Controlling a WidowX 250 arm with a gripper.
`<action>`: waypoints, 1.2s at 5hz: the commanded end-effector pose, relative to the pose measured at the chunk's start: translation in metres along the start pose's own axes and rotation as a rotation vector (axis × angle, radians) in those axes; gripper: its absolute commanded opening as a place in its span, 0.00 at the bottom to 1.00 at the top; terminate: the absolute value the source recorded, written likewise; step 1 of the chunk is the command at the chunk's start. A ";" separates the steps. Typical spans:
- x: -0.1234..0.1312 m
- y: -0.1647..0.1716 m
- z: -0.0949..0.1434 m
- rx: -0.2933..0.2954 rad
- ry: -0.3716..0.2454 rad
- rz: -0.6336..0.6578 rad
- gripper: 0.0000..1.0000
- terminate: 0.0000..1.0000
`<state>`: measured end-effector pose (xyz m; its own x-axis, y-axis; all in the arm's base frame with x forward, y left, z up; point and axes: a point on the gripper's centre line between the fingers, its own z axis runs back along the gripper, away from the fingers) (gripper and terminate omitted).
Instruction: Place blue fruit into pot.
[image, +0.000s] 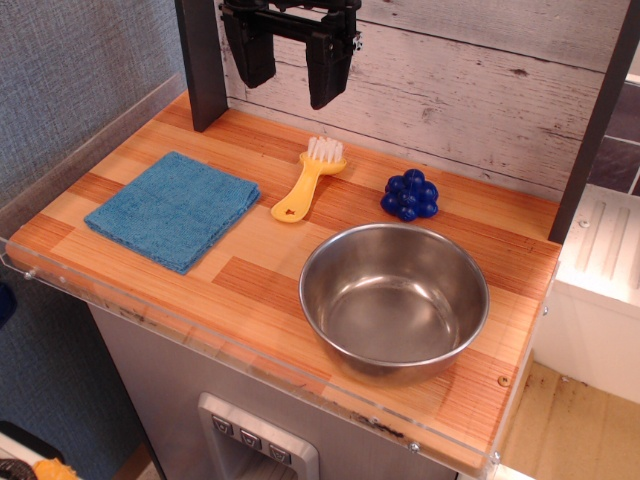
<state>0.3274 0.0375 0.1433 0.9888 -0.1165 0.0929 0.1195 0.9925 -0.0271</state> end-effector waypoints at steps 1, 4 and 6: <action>0.000 0.000 0.000 0.000 0.000 0.000 1.00 0.00; 0.084 -0.061 -0.058 -0.033 0.009 -0.157 1.00 0.00; 0.086 -0.050 -0.078 0.061 0.082 -0.133 1.00 0.00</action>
<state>0.4097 -0.0269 0.0623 0.9680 -0.2483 -0.0348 0.2494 0.9679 0.0314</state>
